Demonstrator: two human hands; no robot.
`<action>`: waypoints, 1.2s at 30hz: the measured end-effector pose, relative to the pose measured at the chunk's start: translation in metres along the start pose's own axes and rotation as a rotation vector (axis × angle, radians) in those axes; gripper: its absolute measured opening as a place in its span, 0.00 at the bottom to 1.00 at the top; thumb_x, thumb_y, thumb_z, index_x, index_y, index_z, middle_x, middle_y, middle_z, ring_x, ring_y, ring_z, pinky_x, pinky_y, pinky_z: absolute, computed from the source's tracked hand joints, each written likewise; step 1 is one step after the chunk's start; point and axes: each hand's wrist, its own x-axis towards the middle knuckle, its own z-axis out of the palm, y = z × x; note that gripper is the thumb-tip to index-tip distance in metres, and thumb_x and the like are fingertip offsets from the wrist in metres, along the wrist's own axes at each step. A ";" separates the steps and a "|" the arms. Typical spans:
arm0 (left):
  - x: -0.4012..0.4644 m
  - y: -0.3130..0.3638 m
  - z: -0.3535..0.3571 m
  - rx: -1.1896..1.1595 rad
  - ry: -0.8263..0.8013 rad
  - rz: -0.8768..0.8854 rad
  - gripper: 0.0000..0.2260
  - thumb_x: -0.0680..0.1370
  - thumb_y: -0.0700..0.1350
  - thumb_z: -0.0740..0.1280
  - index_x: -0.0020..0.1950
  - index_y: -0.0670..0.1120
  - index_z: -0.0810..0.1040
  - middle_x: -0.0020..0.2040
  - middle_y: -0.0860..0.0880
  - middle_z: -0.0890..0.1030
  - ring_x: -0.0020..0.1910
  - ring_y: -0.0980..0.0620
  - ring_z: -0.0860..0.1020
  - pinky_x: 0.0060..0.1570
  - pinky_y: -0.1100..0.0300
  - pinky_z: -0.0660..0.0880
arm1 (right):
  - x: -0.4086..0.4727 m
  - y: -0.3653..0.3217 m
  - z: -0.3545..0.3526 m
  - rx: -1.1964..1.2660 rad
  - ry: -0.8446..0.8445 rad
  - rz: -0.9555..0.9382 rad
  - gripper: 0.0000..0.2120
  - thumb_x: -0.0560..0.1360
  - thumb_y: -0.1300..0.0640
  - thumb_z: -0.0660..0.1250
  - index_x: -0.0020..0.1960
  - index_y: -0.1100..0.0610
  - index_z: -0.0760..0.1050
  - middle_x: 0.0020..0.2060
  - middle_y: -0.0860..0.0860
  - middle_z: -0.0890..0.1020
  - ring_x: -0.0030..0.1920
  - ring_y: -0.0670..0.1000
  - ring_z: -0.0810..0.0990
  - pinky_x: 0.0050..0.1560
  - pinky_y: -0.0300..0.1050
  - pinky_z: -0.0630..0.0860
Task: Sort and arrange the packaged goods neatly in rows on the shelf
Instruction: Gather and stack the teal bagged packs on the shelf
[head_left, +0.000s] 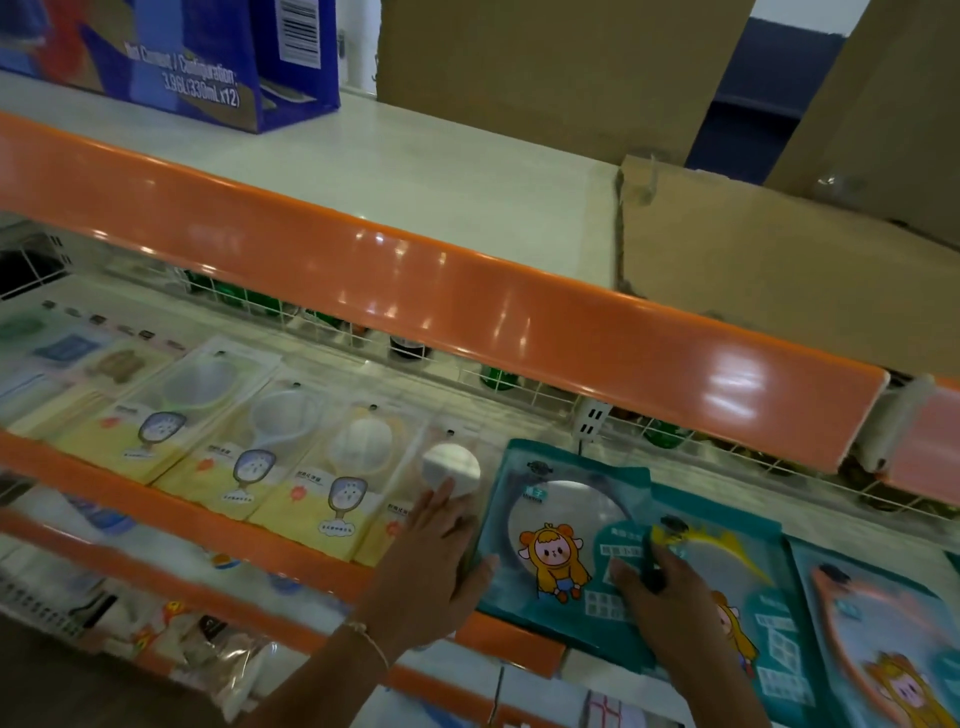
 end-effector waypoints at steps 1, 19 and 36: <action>0.000 0.000 0.000 0.012 0.004 0.007 0.27 0.81 0.62 0.51 0.66 0.45 0.77 0.74 0.50 0.66 0.77 0.51 0.51 0.75 0.49 0.49 | 0.000 0.001 0.000 -0.035 0.017 -0.015 0.14 0.79 0.53 0.66 0.62 0.56 0.71 0.40 0.47 0.77 0.37 0.44 0.79 0.27 0.31 0.71; -0.001 -0.004 0.003 0.053 -0.048 0.076 0.27 0.80 0.62 0.55 0.71 0.45 0.71 0.74 0.49 0.67 0.78 0.50 0.52 0.75 0.49 0.52 | -0.010 0.008 0.028 -0.486 0.230 -0.066 0.25 0.80 0.46 0.59 0.73 0.57 0.65 0.55 0.58 0.73 0.55 0.58 0.73 0.57 0.49 0.72; 0.000 -0.004 0.004 0.036 -0.070 0.065 0.27 0.80 0.62 0.54 0.70 0.46 0.72 0.73 0.50 0.69 0.78 0.51 0.52 0.75 0.46 0.56 | -0.012 0.013 0.030 -0.473 0.265 -0.084 0.24 0.80 0.46 0.59 0.71 0.57 0.67 0.55 0.57 0.73 0.56 0.57 0.73 0.57 0.48 0.72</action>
